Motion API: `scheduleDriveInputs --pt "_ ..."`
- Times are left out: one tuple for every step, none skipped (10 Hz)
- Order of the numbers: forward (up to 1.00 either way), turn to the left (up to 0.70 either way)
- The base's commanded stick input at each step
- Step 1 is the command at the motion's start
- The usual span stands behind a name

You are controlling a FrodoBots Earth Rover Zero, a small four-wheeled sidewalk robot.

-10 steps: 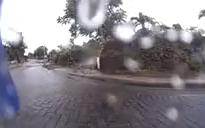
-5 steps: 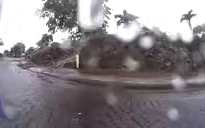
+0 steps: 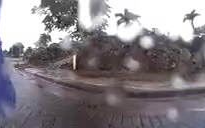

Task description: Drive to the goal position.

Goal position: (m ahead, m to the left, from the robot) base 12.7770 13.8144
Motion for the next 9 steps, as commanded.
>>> scheduleDriveInputs --pt "1.0 0.27" --pt "1.0 0.27" --pt "1.0 0.27" --pt "1.0 0.27" --pt "1.0 0.27" --pt "1.0 0.27" --pt "1.0 0.27" --pt "0.97 0.26" --pt "0.8 0.22"
